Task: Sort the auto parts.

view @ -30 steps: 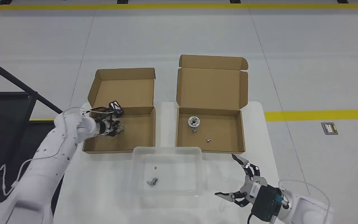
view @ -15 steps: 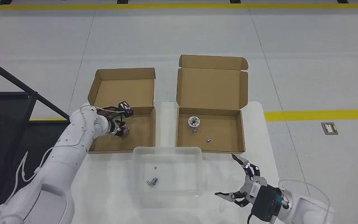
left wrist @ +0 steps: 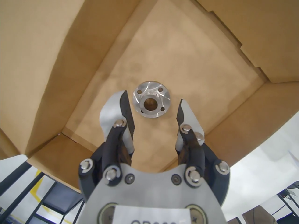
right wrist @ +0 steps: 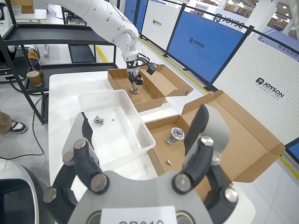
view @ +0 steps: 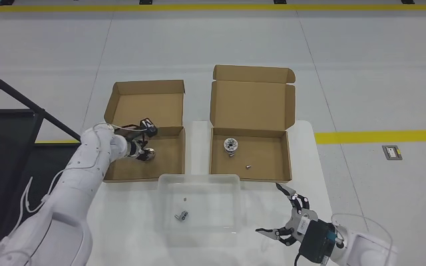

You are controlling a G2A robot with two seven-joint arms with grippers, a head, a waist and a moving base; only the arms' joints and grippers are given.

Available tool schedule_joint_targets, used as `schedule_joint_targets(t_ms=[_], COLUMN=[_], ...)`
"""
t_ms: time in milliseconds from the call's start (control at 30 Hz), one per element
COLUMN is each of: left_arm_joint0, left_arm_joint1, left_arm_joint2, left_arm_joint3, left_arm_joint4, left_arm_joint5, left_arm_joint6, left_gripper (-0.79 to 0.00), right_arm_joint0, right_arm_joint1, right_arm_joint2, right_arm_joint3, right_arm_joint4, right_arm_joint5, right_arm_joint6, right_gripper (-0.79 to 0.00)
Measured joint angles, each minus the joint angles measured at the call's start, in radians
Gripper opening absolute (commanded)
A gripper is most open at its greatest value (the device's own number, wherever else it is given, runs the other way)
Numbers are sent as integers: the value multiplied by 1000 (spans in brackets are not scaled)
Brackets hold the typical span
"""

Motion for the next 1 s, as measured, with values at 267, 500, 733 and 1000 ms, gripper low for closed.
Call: schedule_joint_targets(t_ms=[267, 500, 733, 1000], left_arm_joint0=[-31, 12, 92, 219], left_arm_joint1=[27, 73, 195, 401], left_arm_joint2=[-21, -21, -1, -12], left_arm_joint3=[-16, -114, -385, -855], left_arm_joint4=[-6, -67, -288, -719], left_arm_joint5=[-191, -203, -203, -203], left_arm_joint6=[73, 126, 76, -214], left_gripper=[-219, -225, -243, -234], right_arm_joint0=[0, 0, 0, 0], right_arm_joint1=[0, 0, 0, 0], right_arm_joint2=[0, 0, 0, 0], right_arm_joint3=[0, 0, 0, 0], right_arm_joint4=[0, 0, 0, 0], right_arm_joint5=[0, 0, 0, 0], right_arm_joint6=[0, 0, 0, 0], right_gripper=[0, 0, 0, 0])
